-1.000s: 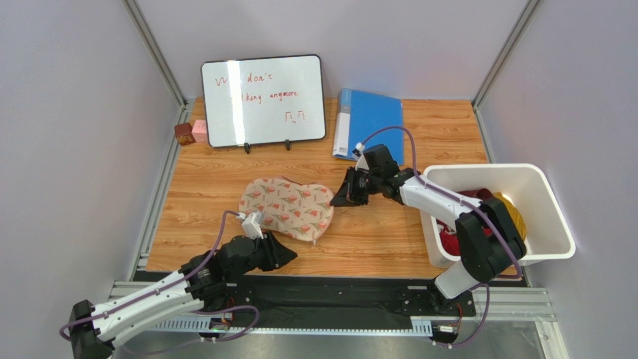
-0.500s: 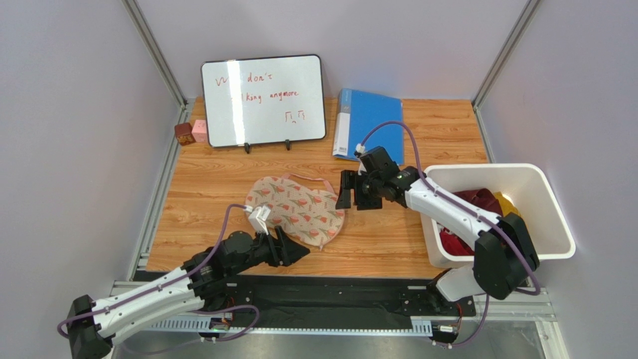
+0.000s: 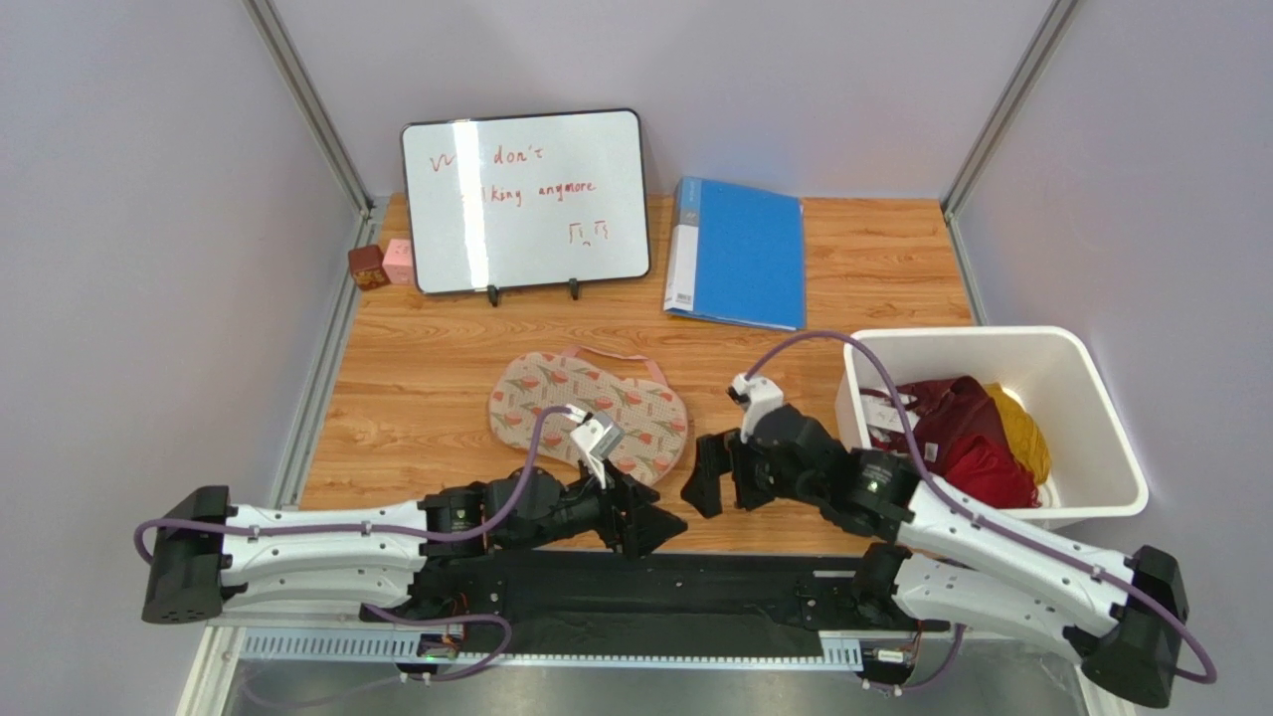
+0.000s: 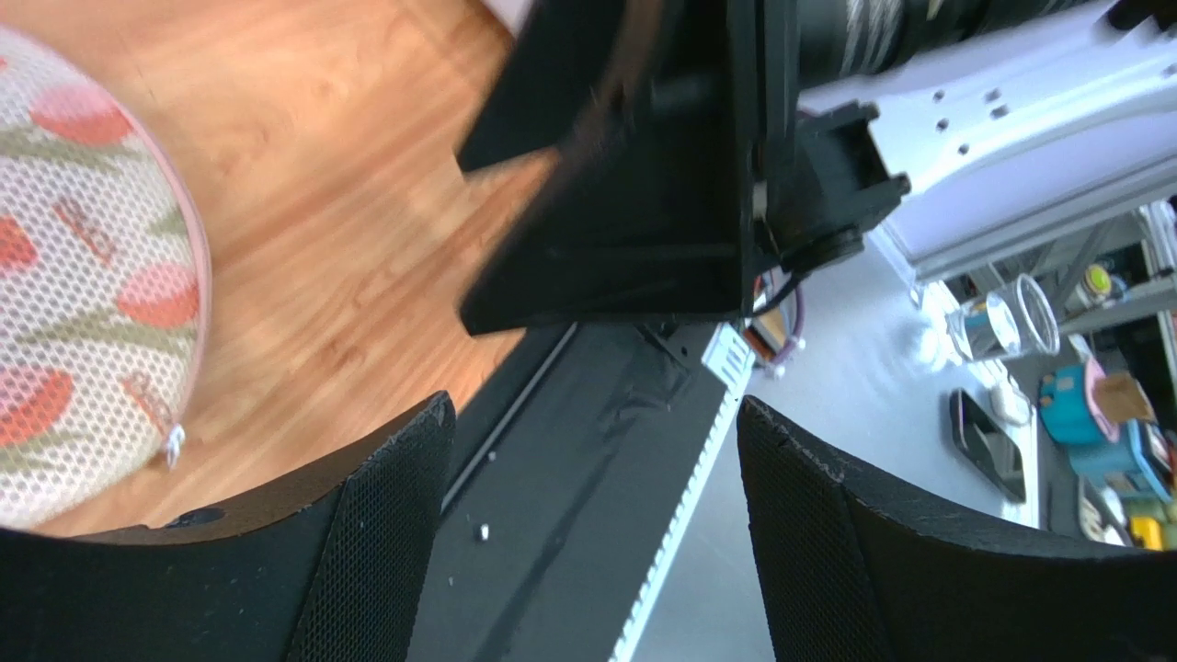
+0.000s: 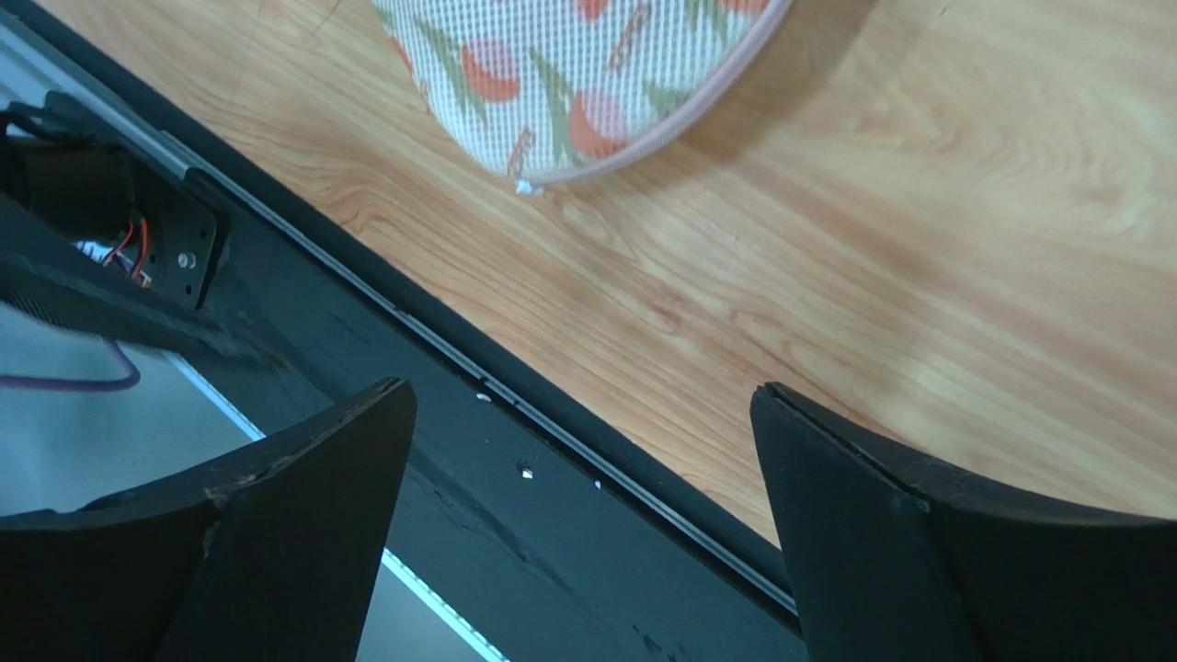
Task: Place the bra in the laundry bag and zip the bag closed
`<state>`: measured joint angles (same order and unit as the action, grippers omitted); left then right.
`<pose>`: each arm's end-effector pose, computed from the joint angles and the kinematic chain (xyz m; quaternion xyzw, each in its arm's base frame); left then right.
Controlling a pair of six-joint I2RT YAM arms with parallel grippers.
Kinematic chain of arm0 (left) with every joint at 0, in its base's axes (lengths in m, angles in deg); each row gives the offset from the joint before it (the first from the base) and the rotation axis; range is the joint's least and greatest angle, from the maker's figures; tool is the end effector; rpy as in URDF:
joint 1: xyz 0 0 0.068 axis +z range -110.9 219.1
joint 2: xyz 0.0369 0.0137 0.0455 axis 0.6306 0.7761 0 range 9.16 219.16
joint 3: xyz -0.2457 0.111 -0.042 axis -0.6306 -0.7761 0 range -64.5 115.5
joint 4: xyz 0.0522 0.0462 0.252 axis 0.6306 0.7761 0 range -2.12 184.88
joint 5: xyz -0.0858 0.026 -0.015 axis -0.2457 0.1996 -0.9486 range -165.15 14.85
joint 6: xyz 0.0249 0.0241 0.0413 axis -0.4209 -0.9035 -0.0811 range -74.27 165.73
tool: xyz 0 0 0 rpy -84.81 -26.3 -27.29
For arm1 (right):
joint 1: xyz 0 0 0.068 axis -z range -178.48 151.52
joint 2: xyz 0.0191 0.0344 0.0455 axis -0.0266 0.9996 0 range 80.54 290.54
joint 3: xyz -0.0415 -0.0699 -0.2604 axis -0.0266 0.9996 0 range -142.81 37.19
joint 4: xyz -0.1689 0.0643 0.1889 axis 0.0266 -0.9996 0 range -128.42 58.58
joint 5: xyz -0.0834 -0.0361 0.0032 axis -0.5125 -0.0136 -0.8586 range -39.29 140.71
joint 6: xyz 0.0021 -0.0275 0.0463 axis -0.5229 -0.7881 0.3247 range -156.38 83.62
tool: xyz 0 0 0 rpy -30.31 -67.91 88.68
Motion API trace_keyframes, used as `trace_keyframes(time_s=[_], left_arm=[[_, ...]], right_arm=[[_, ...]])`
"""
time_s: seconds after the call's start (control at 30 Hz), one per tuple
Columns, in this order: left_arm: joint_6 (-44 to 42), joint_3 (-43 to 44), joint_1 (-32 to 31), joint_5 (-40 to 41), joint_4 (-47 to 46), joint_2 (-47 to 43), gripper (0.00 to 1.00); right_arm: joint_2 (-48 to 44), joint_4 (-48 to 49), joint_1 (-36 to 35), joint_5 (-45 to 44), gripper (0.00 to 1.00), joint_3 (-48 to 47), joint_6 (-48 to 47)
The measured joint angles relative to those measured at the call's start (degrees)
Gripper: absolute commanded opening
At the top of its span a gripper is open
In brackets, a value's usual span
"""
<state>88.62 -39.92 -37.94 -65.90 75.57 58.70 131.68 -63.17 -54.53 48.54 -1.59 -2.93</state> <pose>0.0510 -0.1962 0.2415 0.1803 0.7587 -0.5077 0.3663 0.1045 0.1529 0.2490 -0.1732 0.9043 0.2621 0.2891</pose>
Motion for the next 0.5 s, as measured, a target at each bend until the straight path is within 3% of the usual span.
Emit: trace_keyframes(time_s=[0.13,0.33,0.5], left_arm=[[-1.07,-5.68,-1.73,4.02,-4.39,-4.02,0.80],[0.52,-21.79,-2.05,7.85,-8.17,-19.61,0.81],[1.73,-23.26,-2.12,7.96,-7.74,-33.97,0.81]], right_arm=[[-12.44,5.16,-4.13,-1.29,1.00,12.37,4.72],[-31.89,16.26,-9.92,-6.25,1.00,30.93,16.35],[-48.02,17.03,-12.39,-11.30,1.00,34.71,24.59]])
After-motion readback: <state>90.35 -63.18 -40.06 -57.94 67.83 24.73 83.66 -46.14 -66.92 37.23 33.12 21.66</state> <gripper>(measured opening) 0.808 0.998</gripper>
